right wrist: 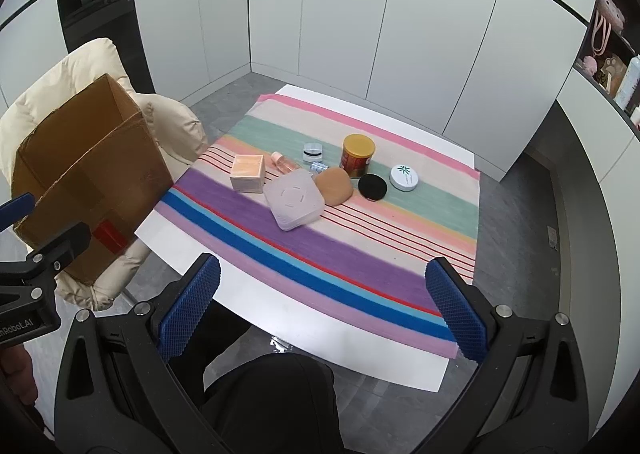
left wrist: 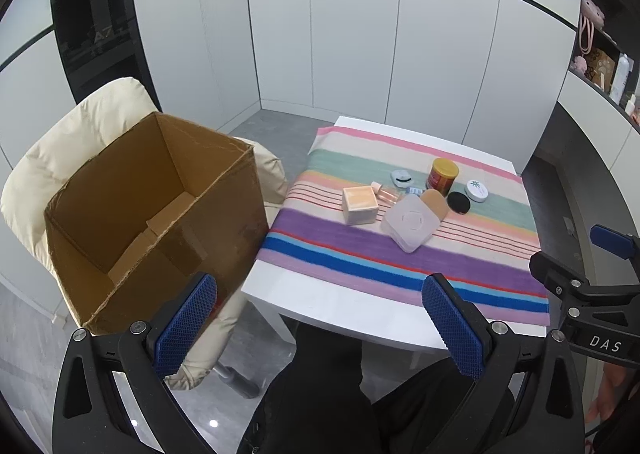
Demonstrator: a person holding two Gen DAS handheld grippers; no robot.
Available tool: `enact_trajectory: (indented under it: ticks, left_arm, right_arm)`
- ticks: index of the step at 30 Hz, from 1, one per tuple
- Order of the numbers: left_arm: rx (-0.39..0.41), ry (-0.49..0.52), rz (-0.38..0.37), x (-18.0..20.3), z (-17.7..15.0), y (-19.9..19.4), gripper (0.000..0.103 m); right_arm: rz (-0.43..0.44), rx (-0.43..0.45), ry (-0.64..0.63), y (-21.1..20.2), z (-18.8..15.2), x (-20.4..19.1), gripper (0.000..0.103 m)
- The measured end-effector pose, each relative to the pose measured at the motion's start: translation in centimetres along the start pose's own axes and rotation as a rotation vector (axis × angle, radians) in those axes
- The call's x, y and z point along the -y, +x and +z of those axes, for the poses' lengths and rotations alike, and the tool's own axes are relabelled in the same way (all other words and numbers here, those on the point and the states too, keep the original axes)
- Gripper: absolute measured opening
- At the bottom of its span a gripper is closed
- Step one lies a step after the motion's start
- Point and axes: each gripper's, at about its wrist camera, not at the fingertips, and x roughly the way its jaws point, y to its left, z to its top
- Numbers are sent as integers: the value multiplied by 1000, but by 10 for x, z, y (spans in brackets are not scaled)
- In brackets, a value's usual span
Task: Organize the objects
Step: 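Move both tools toward the items on the striped blanket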
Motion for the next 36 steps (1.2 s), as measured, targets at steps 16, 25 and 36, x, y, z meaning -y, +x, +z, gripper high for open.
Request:
enact_trajectory:
  ticks: [16, 25, 36]
  left_arm:
    - [-8, 48, -48, 38, 2, 6, 103]
    - [-12, 73, -73, 54, 3, 7, 103]
    - [-26, 86, -79, 69, 8, 20, 103]
  right_arm:
    - [-45, -11, 50, -8, -10, 34, 103]
    - [-69, -17, 82, -12, -16, 53, 103]
    - [-84, -32, 116, -11, -20, 69, 103]
